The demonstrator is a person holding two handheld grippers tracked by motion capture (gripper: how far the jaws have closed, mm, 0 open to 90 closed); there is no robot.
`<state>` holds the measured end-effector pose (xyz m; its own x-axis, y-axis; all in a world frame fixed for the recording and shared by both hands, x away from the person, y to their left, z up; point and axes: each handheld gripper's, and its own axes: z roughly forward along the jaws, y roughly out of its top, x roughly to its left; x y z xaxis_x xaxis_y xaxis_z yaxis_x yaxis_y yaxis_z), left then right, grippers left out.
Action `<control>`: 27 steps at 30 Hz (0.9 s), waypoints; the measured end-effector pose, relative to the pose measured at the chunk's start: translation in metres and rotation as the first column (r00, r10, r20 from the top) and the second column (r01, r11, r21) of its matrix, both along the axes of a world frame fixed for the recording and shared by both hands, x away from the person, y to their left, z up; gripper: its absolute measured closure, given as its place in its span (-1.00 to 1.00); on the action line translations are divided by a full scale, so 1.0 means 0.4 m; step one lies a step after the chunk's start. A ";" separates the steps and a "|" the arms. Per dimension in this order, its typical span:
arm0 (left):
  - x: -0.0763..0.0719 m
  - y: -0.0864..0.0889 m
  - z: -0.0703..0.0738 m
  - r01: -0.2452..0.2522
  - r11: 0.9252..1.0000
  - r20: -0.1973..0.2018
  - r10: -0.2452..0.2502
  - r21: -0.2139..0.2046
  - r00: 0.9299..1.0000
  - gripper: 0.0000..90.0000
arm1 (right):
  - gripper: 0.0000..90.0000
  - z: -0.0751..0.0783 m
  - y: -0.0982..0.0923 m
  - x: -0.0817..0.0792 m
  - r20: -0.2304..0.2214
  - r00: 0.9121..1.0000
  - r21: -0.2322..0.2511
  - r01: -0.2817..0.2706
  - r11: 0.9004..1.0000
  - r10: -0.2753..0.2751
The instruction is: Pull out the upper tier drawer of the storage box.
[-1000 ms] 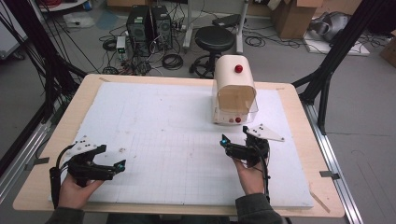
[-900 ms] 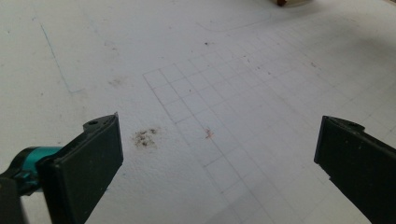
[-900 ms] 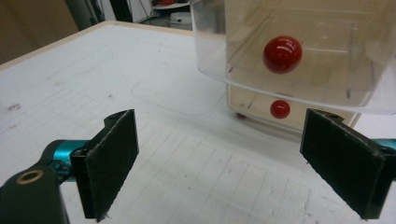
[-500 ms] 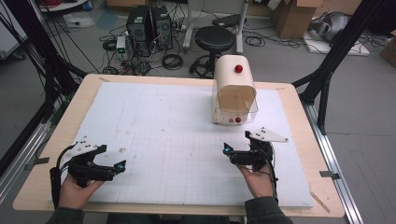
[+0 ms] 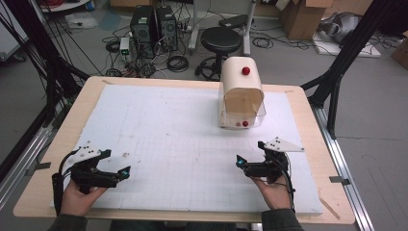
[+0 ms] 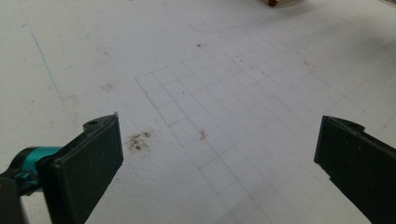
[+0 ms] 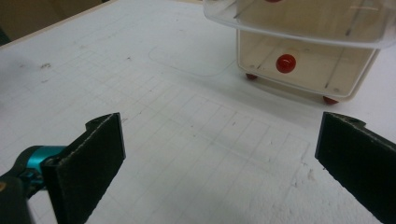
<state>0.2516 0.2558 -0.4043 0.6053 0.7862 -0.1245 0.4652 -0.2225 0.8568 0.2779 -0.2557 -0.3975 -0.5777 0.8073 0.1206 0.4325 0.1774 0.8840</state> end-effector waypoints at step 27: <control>-0.003 0.003 -0.016 0.010 1.000 -0.015 -0.010 -0.011 1.000 -0.96 | -0.99 -0.017 -0.082 -0.043 0.008 0.999 0.024 0.031 0.999 -0.031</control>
<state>0.2504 0.2570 -0.4107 0.6112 0.7787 -0.1417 0.4756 -0.2181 0.8522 0.2606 -0.2884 -0.4041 -0.5534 0.8218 0.1355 0.4302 0.1428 0.8914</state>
